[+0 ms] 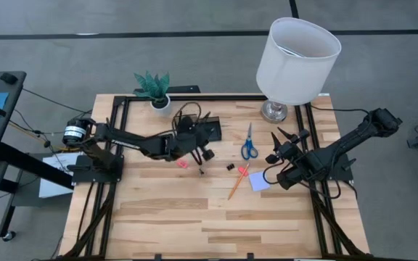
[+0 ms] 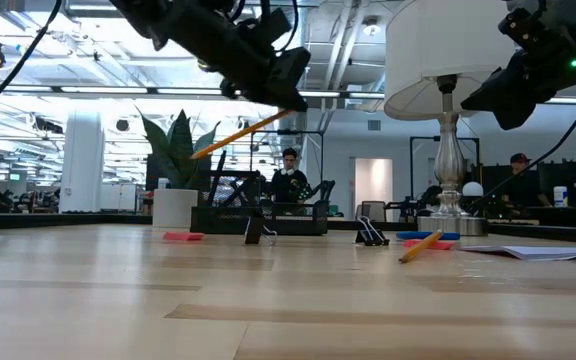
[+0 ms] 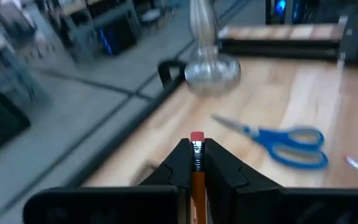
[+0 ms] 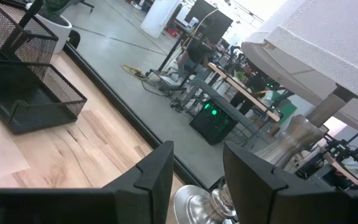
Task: Pick and place office supplies into organizer
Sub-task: Put the left yellow pencil into the black desk organizer
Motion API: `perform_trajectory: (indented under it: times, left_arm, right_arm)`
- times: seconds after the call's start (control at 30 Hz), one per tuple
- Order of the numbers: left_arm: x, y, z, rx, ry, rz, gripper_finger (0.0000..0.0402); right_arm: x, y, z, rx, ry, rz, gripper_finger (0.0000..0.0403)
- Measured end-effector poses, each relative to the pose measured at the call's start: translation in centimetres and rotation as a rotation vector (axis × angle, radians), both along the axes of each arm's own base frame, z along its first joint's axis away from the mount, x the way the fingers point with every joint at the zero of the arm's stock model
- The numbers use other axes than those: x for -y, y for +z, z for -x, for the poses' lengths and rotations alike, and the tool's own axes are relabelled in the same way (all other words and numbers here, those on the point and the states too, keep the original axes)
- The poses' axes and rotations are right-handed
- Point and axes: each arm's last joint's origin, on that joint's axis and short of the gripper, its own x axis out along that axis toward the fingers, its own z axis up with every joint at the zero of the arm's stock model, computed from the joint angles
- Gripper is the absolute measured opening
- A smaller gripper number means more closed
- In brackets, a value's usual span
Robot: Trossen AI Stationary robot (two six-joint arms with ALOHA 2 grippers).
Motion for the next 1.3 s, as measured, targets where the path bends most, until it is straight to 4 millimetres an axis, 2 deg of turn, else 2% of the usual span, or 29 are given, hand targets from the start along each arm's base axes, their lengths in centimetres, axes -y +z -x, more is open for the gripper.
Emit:
perform_trajectory:
  times: [0.5, 0.63, 0.83, 1.07, 1.3]
  left_arm:
    - [-6.4, 2.3, 0.1, 0.102, -0.107, -0.192, 0.0009]
    - [-8.3, 1.9, 0.8, 0.109, -0.102, -0.193, 0.0009]
    - [-10.6, 0.0, 3.1, 0.189, -0.082, -0.204, 0.0009]
    - [-11.0, -1.7, 5.4, 0.298, -0.105, -0.221, 0.0009]
    - [-10.5, -2.6, 6.2, 0.307, -0.11, -0.225, 0.0009]
  right_arm:
    - [0.0, 0.0, 0.0, -0.002, 0.0, -0.002, 0.0134]
    - [0.0, 0.0, 0.0, -0.009, 0.003, -0.014, 0.0133]
    - [0.0, -0.1, 0.0, -0.012, 0.004, -0.019, 0.0134]
    - [0.0, -0.1, 0.0, -0.012, 0.004, -0.02, 0.0134]
    - [0.0, -0.1, 0.0, -0.012, 0.004, -0.02, 0.0133]
